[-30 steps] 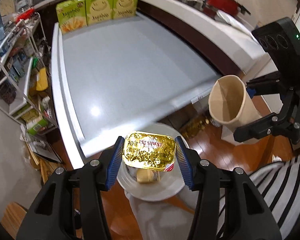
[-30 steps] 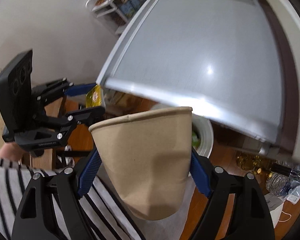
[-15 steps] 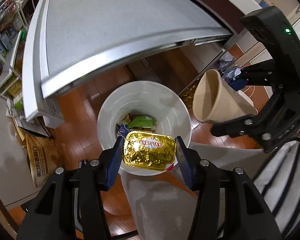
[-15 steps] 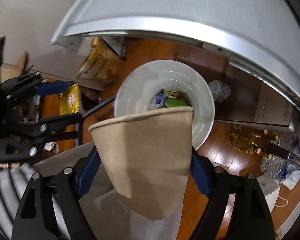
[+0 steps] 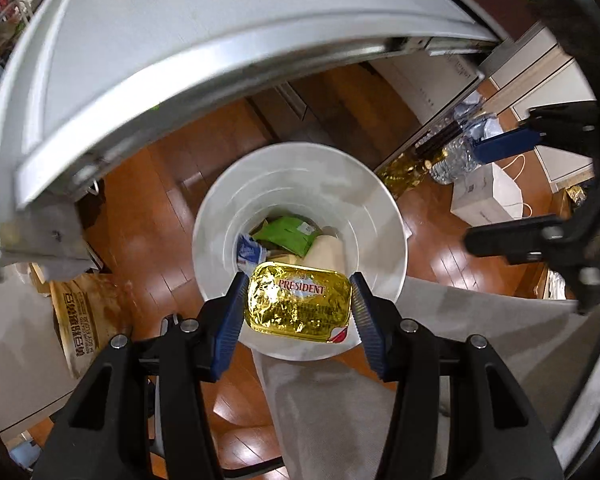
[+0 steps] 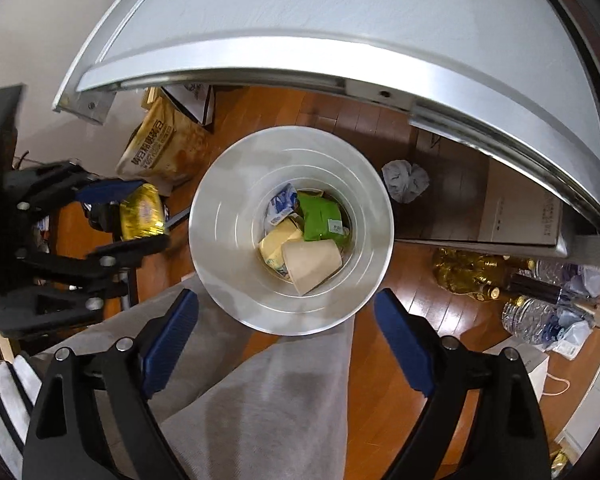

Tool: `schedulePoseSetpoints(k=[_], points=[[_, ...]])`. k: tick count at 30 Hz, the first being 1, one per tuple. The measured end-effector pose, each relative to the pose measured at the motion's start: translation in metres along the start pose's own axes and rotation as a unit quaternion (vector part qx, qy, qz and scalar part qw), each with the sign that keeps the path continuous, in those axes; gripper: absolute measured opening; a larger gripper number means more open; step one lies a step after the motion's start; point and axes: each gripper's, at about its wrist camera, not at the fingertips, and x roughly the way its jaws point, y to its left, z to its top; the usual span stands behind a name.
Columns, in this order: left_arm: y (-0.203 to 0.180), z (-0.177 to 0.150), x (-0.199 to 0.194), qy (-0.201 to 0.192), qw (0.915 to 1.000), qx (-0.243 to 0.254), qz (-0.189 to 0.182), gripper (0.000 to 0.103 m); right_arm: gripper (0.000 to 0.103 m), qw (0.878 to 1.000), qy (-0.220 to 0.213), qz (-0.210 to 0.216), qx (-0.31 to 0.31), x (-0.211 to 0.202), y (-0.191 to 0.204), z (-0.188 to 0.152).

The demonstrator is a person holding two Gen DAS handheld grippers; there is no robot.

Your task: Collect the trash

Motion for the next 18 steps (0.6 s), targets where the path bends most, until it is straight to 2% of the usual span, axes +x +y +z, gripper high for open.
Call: schedulePoseSetpoints(k=[1, 2, 5, 12, 16, 18], points=[[0.000, 0.001, 0.005, 0.006, 1.0000, -0.003, -0.002, 0.055, 0.088, 1.000, -0.004, 0.002, 0.005, -0.002, -0.001, -0.001], [0.001, 0.002, 0.008, 0.010, 0.9999, -0.006, -0.003, 0.068, 0.088, 1.000, -0.006, 0.003, 0.008, -0.004, -0.002, -0.001], [0.002, 0.004, 0.012, 0.010, 0.9998, -0.013, -0.004, 0.084, 0.088, 1.000, -0.013, 0.003, 0.015, -0.010, -0.002, -0.004], [0.001, 0.006, -0.002, 0.009, 0.9994, -0.032, -0.001, 0.092, 0.090, 0.999, -0.032, -0.008, 0.010, -0.026, -0.002, -0.006], [0.000, 0.007, -0.029, -0.019, 0.9988, -0.046, 0.000, 0.092, 0.090, 0.998, -0.059, 0.001, 0.013, -0.048, -0.004, -0.002], [-0.002, 0.010, -0.053, -0.049, 0.9976, -0.050, 0.000, 0.092, 0.090, 0.996, -0.087, 0.006, 0.011, -0.068, -0.001, 0.002]])
